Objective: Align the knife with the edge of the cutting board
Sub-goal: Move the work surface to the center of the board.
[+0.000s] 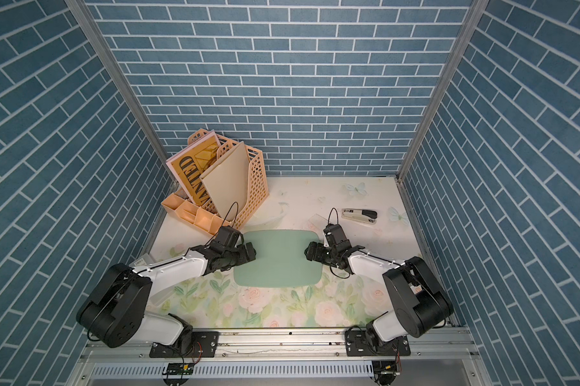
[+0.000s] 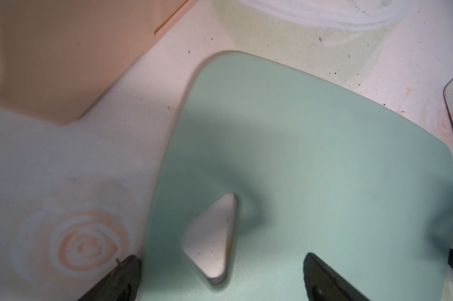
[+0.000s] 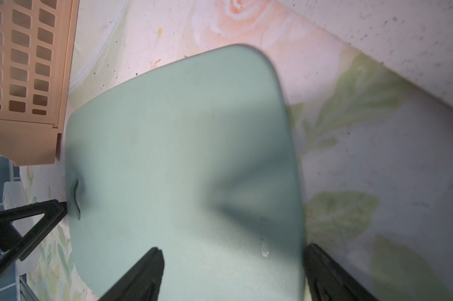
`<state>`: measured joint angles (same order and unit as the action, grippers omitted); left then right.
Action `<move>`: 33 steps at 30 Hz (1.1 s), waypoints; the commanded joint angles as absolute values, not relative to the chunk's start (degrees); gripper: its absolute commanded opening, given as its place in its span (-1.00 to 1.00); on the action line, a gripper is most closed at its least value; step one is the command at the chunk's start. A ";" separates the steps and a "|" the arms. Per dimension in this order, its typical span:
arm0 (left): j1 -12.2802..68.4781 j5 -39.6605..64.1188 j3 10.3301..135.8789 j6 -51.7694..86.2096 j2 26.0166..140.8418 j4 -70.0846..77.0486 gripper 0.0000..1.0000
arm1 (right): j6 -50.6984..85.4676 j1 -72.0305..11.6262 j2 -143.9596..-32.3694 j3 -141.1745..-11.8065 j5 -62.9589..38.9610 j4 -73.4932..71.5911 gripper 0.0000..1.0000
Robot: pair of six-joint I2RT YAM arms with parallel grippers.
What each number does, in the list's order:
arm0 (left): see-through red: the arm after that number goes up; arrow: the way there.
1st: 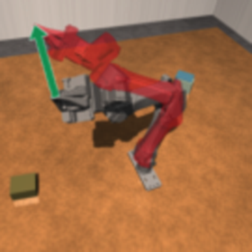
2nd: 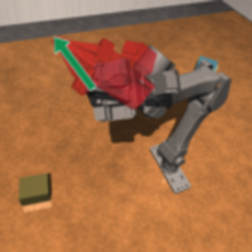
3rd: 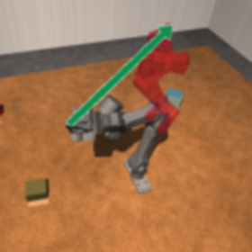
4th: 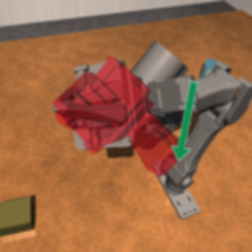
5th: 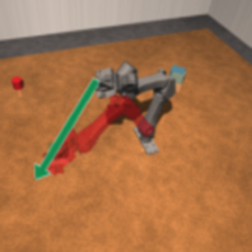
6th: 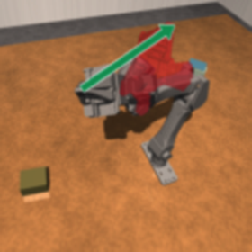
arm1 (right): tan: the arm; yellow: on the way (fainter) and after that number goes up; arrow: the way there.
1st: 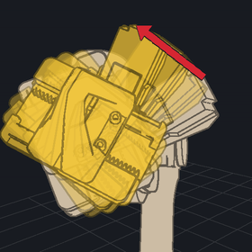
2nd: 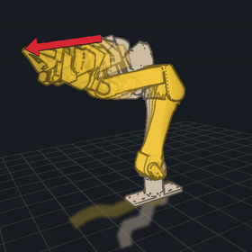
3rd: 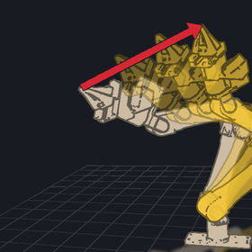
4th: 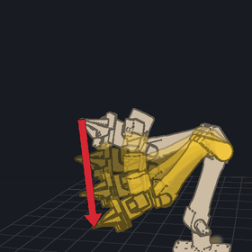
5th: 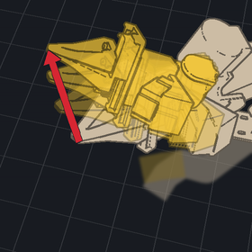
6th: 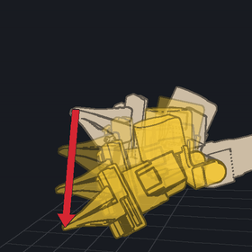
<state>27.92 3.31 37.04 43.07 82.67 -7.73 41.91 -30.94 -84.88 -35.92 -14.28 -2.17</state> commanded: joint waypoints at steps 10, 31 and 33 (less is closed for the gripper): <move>27.92 8.49 34.05 44.26 81.59 -5.23 0.99 | 44.50 -31.64 -82.41 -31.42 -19.69 -2.70 0.74; 32.09 9.98 31.38 46.76 80.12 -2.46 0.99 | 44.30 -31.63 -81.35 -30.47 -18.28 -2.15 0.74; 33.24 9.52 31.28 47.24 79.67 -2.37 0.99 | 44.52 -31.63 -80.57 -29.58 -18.63 -2.46 0.75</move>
<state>29.93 2.79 32.69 44.58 79.81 -2.35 42.15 -30.81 -81.03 -31.59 -14.55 -4.19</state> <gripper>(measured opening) 0.996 0.871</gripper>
